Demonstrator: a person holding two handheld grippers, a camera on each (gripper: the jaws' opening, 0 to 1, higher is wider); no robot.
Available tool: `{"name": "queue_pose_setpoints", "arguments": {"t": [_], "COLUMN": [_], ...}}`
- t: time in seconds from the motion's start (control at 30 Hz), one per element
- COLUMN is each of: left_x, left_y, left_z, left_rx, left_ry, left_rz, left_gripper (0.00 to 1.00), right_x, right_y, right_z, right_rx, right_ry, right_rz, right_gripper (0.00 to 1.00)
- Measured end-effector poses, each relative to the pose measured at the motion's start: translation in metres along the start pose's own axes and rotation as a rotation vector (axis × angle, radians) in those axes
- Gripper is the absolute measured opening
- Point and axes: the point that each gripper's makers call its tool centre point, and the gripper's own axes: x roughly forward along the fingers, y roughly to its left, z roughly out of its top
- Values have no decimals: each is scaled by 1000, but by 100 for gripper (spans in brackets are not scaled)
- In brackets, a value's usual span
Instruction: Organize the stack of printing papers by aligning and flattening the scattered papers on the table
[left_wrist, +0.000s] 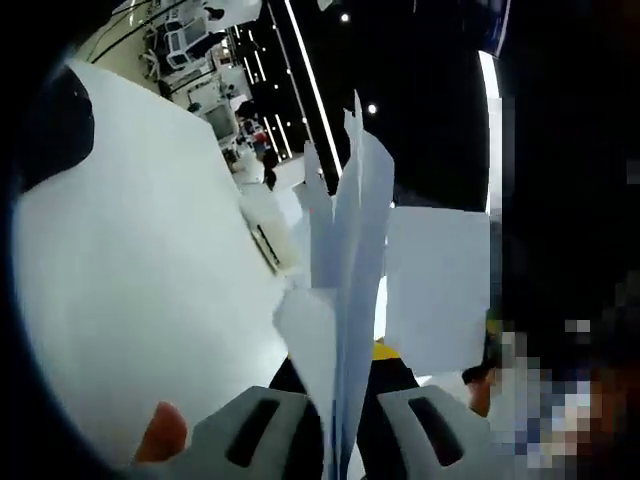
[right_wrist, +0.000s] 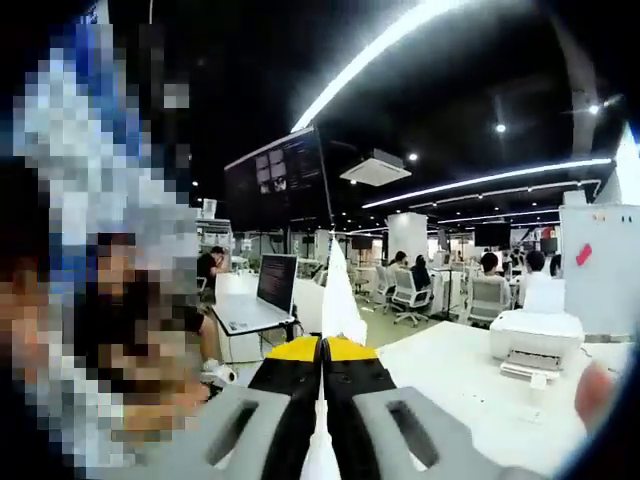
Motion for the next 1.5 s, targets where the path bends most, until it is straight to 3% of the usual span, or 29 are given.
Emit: {"name": "queue_pose_setpoints", "arguments": {"t": [0.13, 0.27, 0.33, 0.5, 0.67, 0.9, 1.07, 1.13, 1.23, 1.3, 1.43, 1.5], "left_x": [7, 11, 15, 16, 17, 19, 18, 18, 20, 21, 21, 20], "left_y": [10, 12, 10, 9, 8, 8, 10, 11, 10, 9, 6, 4], "left_z": [-6, -8, -9, -8, -9, -6, -2, -1, -2, -3, -4, -4], "left_rx": [-3, -12, -17, -28, -47, -59, -65, -63, -66, -68, -78, -80], "left_ry": [6, 3, -1, -12, -28, -31, -36, -37, -38, -41, -41, -42], "left_rz": [33, 30, 22, 13, 4, -10, -14, -11, -13, -19, -31, -34], "left_gripper": [6, 6, 6, 6, 6, 6, 6, 6, 6, 6, 6, 6], "right_x": [-2, -2, 1, 11, 25, 34, 33, 32, 35, 37, 38, 38], "right_y": [10, 11, 2, -18, -37, -52, -57, -46, -39, -42, -66, -77], "right_z": [10, 5, -4, -42, -98, -146, -151, -138, -129, -131, -155, -170], "right_rx": [43, 106, 137, 238, 386, 487, 491, 497, 407, 411, 423, 476], "right_ry": [-35, -40, -43, -17, 21, 47, 55, 31, 28, 39, 86, 92], "right_rz": [52, 74, 65, 62, 70, 54, 42, 79, 70, 56, -18, -39], "right_gripper": [0, 0, 0, 0, 0, 0, 0, 0, 0, 0, 0, 0]}}
